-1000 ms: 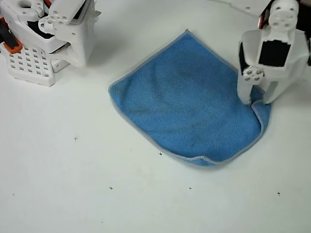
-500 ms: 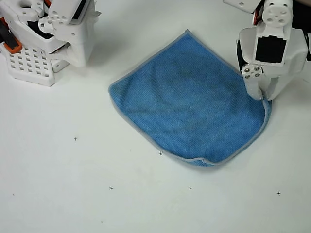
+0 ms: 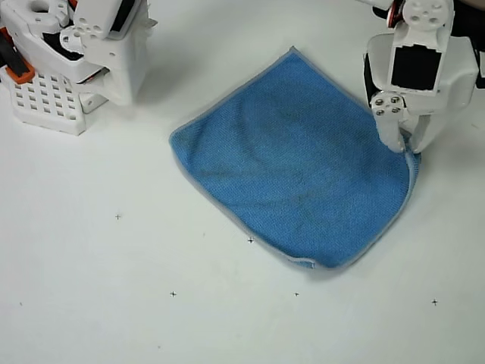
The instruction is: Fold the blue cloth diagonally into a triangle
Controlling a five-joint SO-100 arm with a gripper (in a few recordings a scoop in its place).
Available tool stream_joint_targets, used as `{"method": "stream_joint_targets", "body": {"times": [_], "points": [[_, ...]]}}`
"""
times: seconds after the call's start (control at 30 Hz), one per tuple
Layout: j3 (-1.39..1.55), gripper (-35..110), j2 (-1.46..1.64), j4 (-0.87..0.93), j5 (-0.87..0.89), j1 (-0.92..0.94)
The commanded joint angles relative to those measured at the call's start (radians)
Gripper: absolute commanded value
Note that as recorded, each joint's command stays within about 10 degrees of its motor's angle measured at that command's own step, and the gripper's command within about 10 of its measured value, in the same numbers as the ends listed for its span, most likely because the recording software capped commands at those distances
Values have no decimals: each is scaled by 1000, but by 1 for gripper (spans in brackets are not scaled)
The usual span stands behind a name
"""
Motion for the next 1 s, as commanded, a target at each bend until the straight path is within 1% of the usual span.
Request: {"method": "stream_joint_targets", "body": {"times": [0.0,0.23,0.43,0.67,0.97], "points": [[-80,0,173,58,-12,-2],[-12,0,245,74,14,-2],[238,0,329,37,54,8],[316,0,431,26,63,18],[568,0,598,26,67,74]]}}
